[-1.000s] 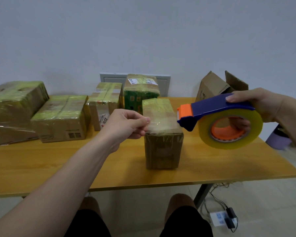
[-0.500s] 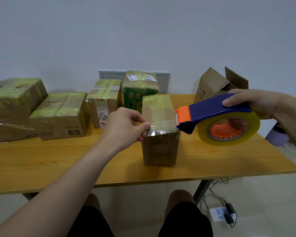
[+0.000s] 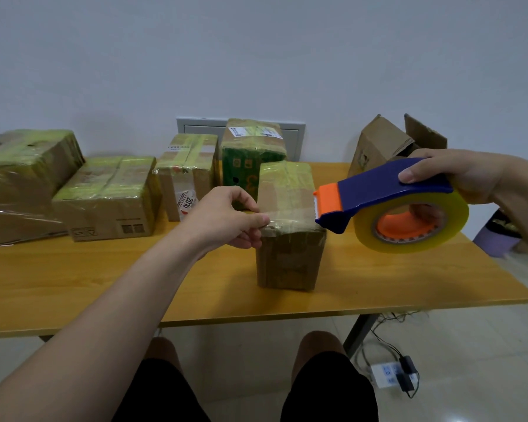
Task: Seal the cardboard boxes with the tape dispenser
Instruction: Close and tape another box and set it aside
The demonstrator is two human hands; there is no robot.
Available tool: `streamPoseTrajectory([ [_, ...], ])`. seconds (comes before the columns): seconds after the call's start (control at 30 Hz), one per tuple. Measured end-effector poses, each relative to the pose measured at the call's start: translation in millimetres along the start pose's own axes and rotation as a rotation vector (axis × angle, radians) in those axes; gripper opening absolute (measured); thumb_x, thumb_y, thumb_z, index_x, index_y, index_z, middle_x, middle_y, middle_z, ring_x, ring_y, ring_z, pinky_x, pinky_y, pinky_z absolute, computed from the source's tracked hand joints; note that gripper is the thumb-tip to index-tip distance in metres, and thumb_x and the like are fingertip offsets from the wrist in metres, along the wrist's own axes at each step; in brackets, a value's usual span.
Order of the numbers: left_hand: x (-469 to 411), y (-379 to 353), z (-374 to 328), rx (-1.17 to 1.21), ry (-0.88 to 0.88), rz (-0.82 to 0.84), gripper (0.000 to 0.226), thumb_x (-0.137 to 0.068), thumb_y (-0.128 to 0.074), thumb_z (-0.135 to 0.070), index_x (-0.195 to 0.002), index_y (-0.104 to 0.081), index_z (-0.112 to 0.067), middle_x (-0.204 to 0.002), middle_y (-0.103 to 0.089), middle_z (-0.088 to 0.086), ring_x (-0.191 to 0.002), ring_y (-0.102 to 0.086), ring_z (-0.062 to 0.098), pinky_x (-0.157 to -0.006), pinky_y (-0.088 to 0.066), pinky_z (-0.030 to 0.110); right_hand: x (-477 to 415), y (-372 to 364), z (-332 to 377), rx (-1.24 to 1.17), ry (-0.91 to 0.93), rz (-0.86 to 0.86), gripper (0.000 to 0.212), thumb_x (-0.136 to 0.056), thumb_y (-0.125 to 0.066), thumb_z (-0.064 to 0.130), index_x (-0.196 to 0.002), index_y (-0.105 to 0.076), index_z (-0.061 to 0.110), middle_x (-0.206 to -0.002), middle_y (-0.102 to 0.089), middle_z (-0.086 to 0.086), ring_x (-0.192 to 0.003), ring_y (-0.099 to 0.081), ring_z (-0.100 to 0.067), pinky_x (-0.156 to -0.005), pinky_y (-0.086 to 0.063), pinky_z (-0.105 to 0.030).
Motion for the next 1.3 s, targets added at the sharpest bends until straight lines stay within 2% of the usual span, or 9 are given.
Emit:
streamPoseTrajectory([
  [0.23,-3.8,-3.6,9.2,0.028,0.002,0.017,0.028,-0.091,-0.077,-0.029,-0.105,-0.067,-0.006,-0.076,-0.078,0.009,-0.072,-0.079,0.022,-0.054,-0.059,0.024,1.2,-5.8,-4.1,0.015,-0.017,0.046,0.023,-0.080,-0.059,0.028,-0.081,-0.081,0.021,-0.081,-0.075,-0.010,-0.065,-0.072,-0.019,-0.056,-0.058,-0.027],
  [0.4,-4.2,-8.0,28.9,0.076,0.191,0.339,0.056,-0.085,-0.066,-0.058,-0.125,-0.059,-0.020,-0.086,-0.078,0.013,-0.077,-0.078,0.028,-0.060,-0.059,0.028,0.4,-5.3,-3.8,0.009,-0.026,0.053,0.023,-0.080,-0.060,0.029,-0.083,-0.081,0.019,-0.083,-0.074,-0.012,-0.066,-0.072,-0.021,-0.057,-0.058,-0.027],
  [0.57,-26.9,5.3,19.5,-0.198,0.129,0.177,0.025,-0.111,-0.044,-0.036,-0.120,-0.061,-0.021,-0.076,-0.074,0.005,-0.067,-0.071,0.018,-0.056,-0.053,0.027,0.0,-7.5,2.0,0.046,-0.010,0.051,0.021,-0.079,-0.061,0.030,-0.075,-0.080,0.022,-0.077,-0.074,-0.008,-0.062,-0.070,-0.019,-0.056,-0.057,-0.026],
  [0.67,-43.9,5.8,-18.3,-0.373,-0.117,-0.133,0.019,-0.107,-0.044,-0.016,-0.115,-0.061,-0.021,-0.097,-0.071,0.003,-0.088,-0.068,0.021,-0.073,-0.056,0.040,-2.2,-6.7,0.4,0.061,-0.020,0.057,0.021,-0.079,-0.062,0.032,-0.076,-0.081,0.023,-0.078,-0.075,-0.007,-0.064,-0.071,-0.019,-0.058,-0.057,-0.027],
  [0.73,-45.9,-12.7,-49.8,-0.302,-0.285,-0.189,0.023,-0.105,-0.044,-0.013,-0.117,-0.059,-0.025,-0.107,-0.069,-0.003,-0.102,-0.064,0.017,-0.080,-0.054,0.036,-3.2,-5.5,-3.1,0.059,-0.038,0.055,0.020,-0.077,-0.066,0.035,-0.081,-0.081,0.022,-0.084,-0.075,-0.010,-0.069,-0.072,-0.021,-0.060,-0.058,-0.029],
  [0.8,-48.9,-42.2,-68.1,-0.158,-0.320,-0.080,0.025,-0.110,-0.041,-0.023,-0.130,-0.056,-0.026,-0.124,-0.067,-0.003,-0.117,-0.059,0.014,-0.085,-0.048,0.026,-3.5,-4.6,-5.8,0.064,-0.049,0.053,0.021,-0.072,-0.076,0.037,-0.083,-0.080,0.019,-0.084,-0.074,-0.012,-0.070,-0.071,-0.025,-0.062,-0.058,-0.031],
  [0.97,-55.9,-82.9,-54.8,-0.278,-0.172,0.156,0.062,-0.109,-0.012,-0.059,-0.163,-0.026,-0.031,-0.169,-0.029,-0.005,-0.155,-0.025,0.019,-0.124,-0.021,0.040,3.9,10.5,-16.5,0.058,-0.072,0.015,0.049,-0.073,-0.073,0.045,-0.098,-0.075,0.003,-0.095,-0.062,-0.040,-0.081,-0.056,-0.049,-0.070,-0.053,-0.040],
  [1.1,-58.3,-93.7,-43.4,-0.636,-0.287,0.139,0.059,-0.111,-0.008,-0.051,-0.165,-0.020,-0.029,-0.172,-0.018,-0.010,-0.158,-0.008,0.008,-0.127,-0.001,0.036,11.6,17.7,-26.4,-0.030,-0.090,0.054,0.027,-0.084,-0.061,0.032,-0.092,-0.079,0.012,-0.086,-0.074,-0.016,-0.070,-0.070,-0.025,-0.063,-0.058,-0.031],
  [1.3,-67.4,-98.2,-37.2,-0.825,-0.385,0.157,0.054,-0.112,-0.014,-0.048,-0.161,-0.031,-0.036,-0.172,-0.019,-0.012,-0.159,-0.007,0.010,-0.129,0.001,0.045,17.1,24.8,-42.8,-0.087,-0.133,0.018,0.030,-0.078,-0.063,0.033,-0.090,-0.081,0.013,-0.090,-0.075,-0.016,-0.071,-0.071,-0.025,-0.063,-0.059,-0.034],
])
Point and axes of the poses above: each hand's wrist, its own x-axis away from the middle knuckle, its own y-axis out of the back of the hand, z = x × y, the point moved 6 cm from there along -x, towards the middle knuckle
